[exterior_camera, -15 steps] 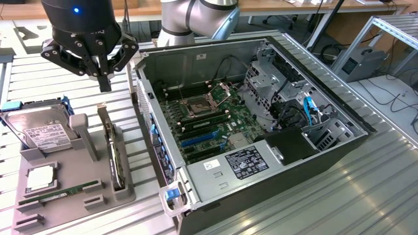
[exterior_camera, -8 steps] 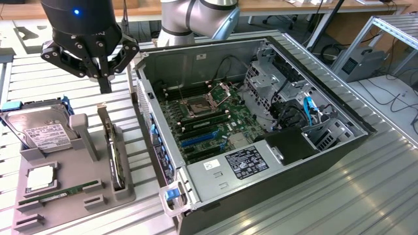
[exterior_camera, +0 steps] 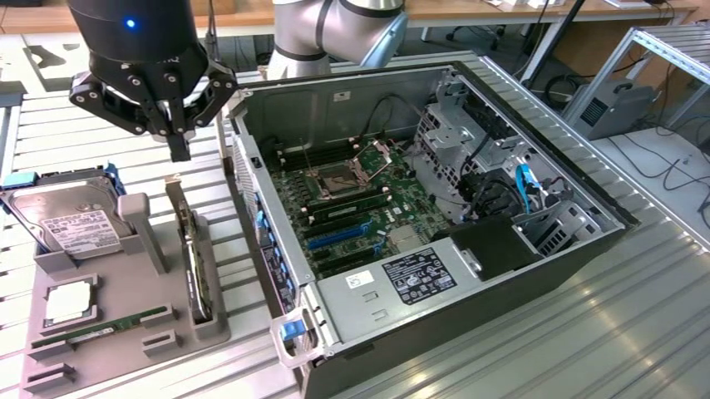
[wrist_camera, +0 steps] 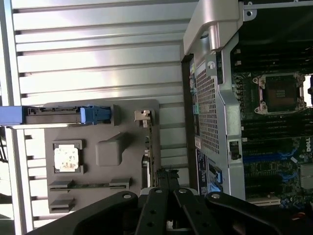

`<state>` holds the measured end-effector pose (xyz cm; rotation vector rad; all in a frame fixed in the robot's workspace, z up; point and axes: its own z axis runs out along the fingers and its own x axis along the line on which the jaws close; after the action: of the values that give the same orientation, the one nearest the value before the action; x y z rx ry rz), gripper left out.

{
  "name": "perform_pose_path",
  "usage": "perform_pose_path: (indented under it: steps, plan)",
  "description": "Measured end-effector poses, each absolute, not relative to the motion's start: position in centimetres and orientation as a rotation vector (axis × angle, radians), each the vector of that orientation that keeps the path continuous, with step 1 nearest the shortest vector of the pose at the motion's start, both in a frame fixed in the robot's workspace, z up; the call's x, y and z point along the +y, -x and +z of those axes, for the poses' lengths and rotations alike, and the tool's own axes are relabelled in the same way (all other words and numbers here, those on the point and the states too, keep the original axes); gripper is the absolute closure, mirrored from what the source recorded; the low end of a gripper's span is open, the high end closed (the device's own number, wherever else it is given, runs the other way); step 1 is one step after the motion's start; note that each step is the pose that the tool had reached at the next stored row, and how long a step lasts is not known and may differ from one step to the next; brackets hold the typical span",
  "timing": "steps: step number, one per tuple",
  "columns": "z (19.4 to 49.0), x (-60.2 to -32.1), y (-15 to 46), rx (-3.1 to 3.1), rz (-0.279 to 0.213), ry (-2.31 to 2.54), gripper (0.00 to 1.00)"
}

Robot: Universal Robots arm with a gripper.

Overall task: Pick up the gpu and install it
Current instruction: 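Reach for the gpu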

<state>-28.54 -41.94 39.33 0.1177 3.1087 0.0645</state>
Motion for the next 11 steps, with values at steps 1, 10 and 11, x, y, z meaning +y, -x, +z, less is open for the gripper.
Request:
perform_pose_path:
  steps: [1,10,11]
  plan:
    - [39.33,-42.0,28.54,3.109,0.065,-0.118,0.89]
    - [39.33,-42.41,28.54,3.109,0.064,-0.118,0.89]
    - [39.34,-42.45,28.54,3.109,0.064,-0.118,0.89]
